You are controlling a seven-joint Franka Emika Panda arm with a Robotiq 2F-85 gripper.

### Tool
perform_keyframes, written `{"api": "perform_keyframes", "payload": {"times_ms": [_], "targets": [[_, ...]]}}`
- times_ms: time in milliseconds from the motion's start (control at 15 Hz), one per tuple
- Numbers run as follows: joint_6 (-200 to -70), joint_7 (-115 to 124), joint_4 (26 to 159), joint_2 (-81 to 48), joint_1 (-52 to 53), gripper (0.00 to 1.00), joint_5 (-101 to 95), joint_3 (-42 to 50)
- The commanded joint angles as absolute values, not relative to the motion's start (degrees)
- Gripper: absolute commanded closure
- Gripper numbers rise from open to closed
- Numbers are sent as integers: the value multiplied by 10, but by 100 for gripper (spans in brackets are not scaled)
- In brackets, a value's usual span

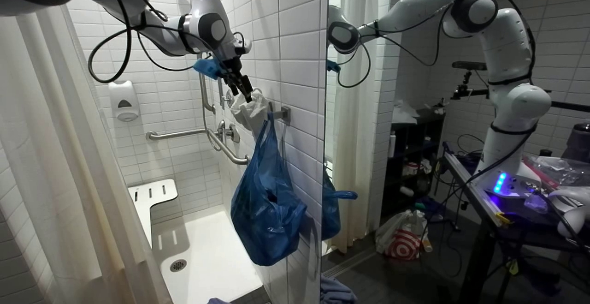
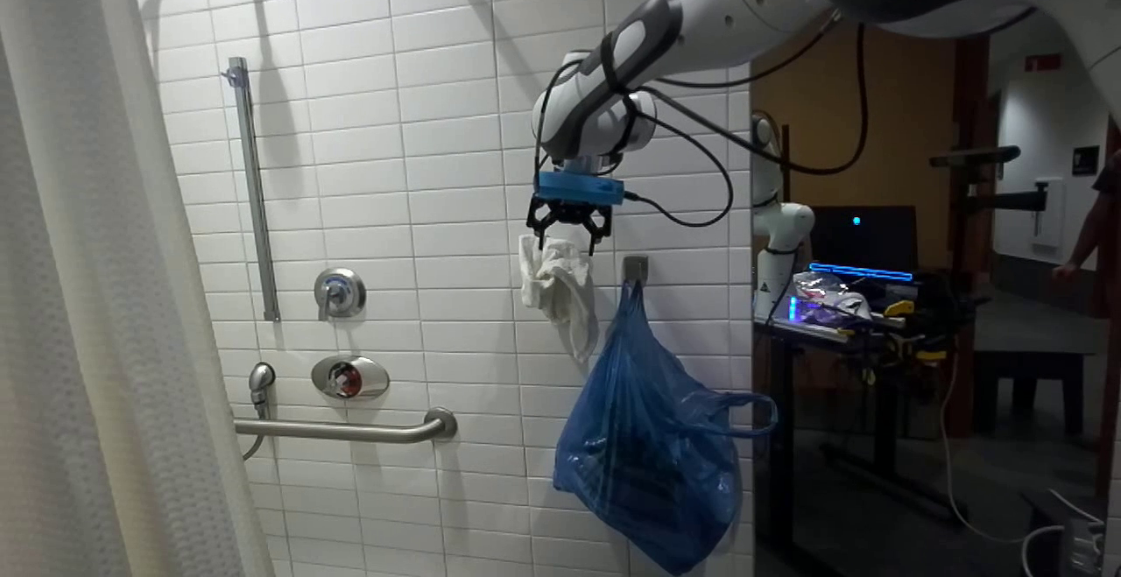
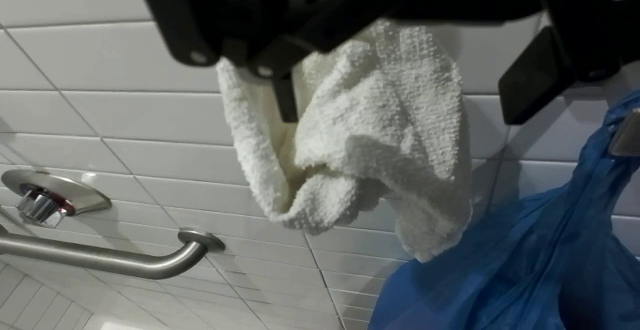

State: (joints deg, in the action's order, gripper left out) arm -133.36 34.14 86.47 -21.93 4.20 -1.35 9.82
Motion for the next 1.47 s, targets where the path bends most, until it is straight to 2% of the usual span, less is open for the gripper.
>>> {"api": "perform_keyframes", "payload": {"times_ms": [0, 1400], "targets": [[-1305, 331, 834, -234, 33, 0, -19, 86], [-1324, 324, 854, -225, 29, 0, -14, 84]]}}
